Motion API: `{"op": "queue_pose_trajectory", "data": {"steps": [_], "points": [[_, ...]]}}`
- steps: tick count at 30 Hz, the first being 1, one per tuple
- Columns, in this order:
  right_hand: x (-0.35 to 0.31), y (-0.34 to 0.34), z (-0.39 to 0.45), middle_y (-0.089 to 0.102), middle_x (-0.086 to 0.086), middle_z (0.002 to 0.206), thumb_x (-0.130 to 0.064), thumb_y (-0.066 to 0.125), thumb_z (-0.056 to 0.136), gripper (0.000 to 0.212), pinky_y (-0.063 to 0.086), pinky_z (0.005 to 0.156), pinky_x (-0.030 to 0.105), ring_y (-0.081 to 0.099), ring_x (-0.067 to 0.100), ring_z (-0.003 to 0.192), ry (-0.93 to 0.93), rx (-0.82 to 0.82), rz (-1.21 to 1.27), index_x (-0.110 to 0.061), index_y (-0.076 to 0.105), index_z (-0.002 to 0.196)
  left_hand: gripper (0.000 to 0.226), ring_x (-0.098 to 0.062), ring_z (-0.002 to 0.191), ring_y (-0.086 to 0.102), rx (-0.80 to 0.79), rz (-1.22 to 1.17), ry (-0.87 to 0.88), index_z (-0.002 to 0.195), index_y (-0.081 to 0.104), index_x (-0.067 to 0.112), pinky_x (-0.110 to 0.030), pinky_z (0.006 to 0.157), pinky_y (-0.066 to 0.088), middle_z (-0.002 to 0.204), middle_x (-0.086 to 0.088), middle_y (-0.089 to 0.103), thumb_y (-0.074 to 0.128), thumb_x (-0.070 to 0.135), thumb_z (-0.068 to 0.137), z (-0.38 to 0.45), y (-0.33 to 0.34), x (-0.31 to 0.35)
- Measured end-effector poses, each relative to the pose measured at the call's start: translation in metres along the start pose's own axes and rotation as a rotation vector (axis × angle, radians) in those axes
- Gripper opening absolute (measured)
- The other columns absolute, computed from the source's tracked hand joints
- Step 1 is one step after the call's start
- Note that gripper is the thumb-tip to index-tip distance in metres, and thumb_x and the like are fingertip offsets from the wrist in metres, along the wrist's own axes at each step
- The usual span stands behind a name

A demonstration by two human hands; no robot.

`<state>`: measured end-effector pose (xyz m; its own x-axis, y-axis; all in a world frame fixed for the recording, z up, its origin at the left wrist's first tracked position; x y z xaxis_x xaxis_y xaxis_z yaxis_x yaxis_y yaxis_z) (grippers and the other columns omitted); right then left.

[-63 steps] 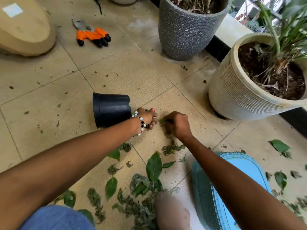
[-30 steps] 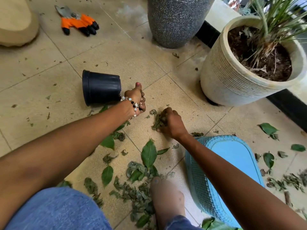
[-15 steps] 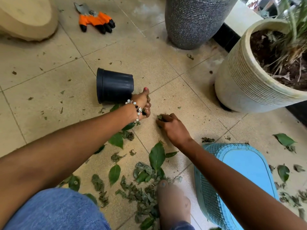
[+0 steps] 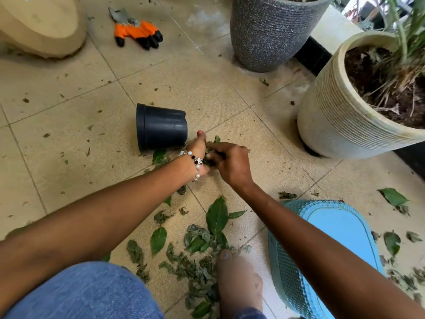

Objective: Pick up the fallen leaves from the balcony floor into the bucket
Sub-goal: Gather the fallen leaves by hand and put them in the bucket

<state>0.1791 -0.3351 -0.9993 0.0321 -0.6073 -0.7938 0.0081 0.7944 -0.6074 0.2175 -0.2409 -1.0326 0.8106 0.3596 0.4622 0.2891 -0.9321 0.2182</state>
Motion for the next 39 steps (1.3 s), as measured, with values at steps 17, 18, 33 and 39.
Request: {"op": "queue_pose_trajectory", "data": {"steps": [17,18,33,39], "points": [[-0.041,0.018,0.031,0.038,0.009,0.150,0.000,0.039,0.080,0.065,0.040,0.100,0.045,0.035,0.023,0.136,-0.282,-0.231,-0.158,-0.043,0.062,0.123,0.025,-0.008,0.037,0.047,-0.002,-0.016,0.159,0.074,0.056,0.014,-0.018,0.042,0.041,0.048,0.002,0.054,0.069,0.029,0.089,-0.008,-0.055,0.077],[-0.039,0.021,0.033,0.053,0.007,0.137,0.004,0.043,0.084,0.056,0.047,0.094,0.038,0.047,0.015,0.125,-0.219,-0.179,0.034,-0.035,0.070,0.114,0.026,-0.006,0.036,0.042,-0.021,-0.043,0.181,0.072,0.055,0.013,-0.015,0.038,0.036,0.047,0.003,0.051,0.070,0.029,0.088,-0.008,-0.059,0.081],[-0.021,0.138,0.027,-0.015,0.015,0.160,-0.077,0.049,0.078,0.104,0.000,0.118,0.052,-0.010,0.038,0.147,-0.356,-0.766,-0.580,-0.029,-0.003,0.155,0.045,-0.003,0.024,0.021,0.148,-0.398,0.269,0.067,0.042,0.016,-0.014,0.026,0.016,0.033,0.008,0.029,0.047,0.048,0.098,-0.003,-0.161,0.096],[-0.011,0.147,0.009,0.027,0.020,0.154,-0.053,0.033,0.096,0.064,0.014,0.117,0.055,0.021,0.040,0.143,-0.565,-0.552,-0.590,-0.016,0.033,0.148,0.047,-0.004,0.027,0.023,0.185,-0.341,0.282,0.068,0.049,0.014,-0.012,0.030,0.016,0.040,0.008,0.032,0.052,0.054,0.093,0.010,-0.162,0.084]]}}
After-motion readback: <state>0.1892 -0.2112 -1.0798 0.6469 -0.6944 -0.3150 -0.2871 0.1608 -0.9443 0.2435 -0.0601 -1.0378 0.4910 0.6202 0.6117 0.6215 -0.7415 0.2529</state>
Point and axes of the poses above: each hand's wrist, its own z-axis towards the middle knuckle, its own y-axis out of the palm, x = y × z, the point moved 3 cm from there along z, towards the middle knuckle
